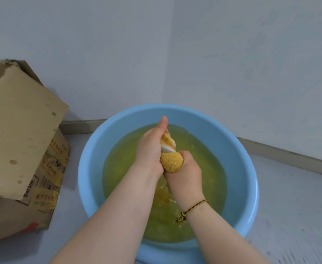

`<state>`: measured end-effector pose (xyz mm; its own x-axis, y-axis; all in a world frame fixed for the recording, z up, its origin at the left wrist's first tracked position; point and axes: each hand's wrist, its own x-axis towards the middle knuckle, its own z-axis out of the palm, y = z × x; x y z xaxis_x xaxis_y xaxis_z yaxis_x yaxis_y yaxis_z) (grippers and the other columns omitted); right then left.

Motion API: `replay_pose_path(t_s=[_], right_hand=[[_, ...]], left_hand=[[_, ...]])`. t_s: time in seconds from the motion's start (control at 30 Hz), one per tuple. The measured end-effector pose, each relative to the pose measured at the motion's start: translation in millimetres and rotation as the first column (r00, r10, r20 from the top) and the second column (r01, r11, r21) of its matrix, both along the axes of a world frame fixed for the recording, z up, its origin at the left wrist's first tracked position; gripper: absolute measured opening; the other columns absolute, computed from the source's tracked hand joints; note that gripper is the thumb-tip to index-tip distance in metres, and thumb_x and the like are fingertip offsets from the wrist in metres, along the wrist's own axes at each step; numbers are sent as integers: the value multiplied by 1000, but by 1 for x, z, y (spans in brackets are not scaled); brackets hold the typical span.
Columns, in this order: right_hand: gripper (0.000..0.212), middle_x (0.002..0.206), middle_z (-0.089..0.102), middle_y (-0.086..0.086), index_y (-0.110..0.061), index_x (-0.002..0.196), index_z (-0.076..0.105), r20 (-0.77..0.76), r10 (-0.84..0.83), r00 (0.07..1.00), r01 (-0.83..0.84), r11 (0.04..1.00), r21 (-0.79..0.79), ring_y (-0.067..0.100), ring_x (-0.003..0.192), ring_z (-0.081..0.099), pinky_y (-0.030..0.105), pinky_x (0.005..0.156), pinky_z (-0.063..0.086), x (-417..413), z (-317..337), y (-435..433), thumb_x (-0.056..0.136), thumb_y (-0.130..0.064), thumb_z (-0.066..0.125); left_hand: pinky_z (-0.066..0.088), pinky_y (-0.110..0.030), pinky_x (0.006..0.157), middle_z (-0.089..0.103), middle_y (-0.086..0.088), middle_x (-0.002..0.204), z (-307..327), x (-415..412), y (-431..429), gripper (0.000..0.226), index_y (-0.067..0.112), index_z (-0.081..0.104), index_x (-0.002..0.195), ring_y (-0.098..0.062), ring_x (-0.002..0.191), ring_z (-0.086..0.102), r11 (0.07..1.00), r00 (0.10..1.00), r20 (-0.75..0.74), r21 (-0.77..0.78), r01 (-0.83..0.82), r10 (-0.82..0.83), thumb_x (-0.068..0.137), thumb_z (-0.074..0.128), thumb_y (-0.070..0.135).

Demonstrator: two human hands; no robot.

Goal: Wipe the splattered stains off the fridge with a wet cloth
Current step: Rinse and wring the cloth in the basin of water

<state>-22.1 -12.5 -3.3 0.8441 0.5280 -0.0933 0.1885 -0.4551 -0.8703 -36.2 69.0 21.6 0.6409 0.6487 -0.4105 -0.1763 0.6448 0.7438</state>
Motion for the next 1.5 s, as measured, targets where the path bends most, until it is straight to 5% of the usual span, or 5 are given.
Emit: replay_pose_path(t_s=[0.5,0.8,1.0,1.17,1.5], right_hand=[[35,34,45,-7,-9,52,44,-566,439,698,-487,870,75,3,28,40,12,33,33,14,10,-16,81,6,57],[10,96,63,4,-20,89,53,406,581,706,-305,766,-566,24,89,58,27,64,36,46,28,-23,84,-25,60],[45,54,51,4,-10,61,54,734,617,284,-80,778,-623,22,42,49,18,42,32,53,25,-17,27,-5,83],[55,45,45,2,-13,52,46,722,520,456,-35,822,-569,19,30,43,12,46,-9,50,8,-12,13,5,79],[25,61,41,-4,-20,61,33,275,392,878,-171,793,-584,19,63,45,23,47,32,38,-1,-1,80,-10,44]], left_hand=[[40,-26,54,43,3,37,-5,-14,5,57,20,41,33,-13,37,46,906,928,-90,203,372,-361,88,53,27],[51,-30,77,41,-4,138,20,-25,20,62,30,32,139,-8,84,58,678,708,-235,205,706,-666,87,53,2],[48,-18,41,58,-3,70,21,-23,8,24,14,53,93,-8,51,57,291,332,-705,184,939,-626,78,66,1],[41,-26,55,47,3,73,8,-12,-7,25,17,45,84,-20,71,53,-38,440,-895,438,898,73,74,67,15],[26,-26,50,54,-4,101,-8,-17,11,15,14,47,104,-23,81,54,-509,622,-725,432,745,296,92,38,14]])
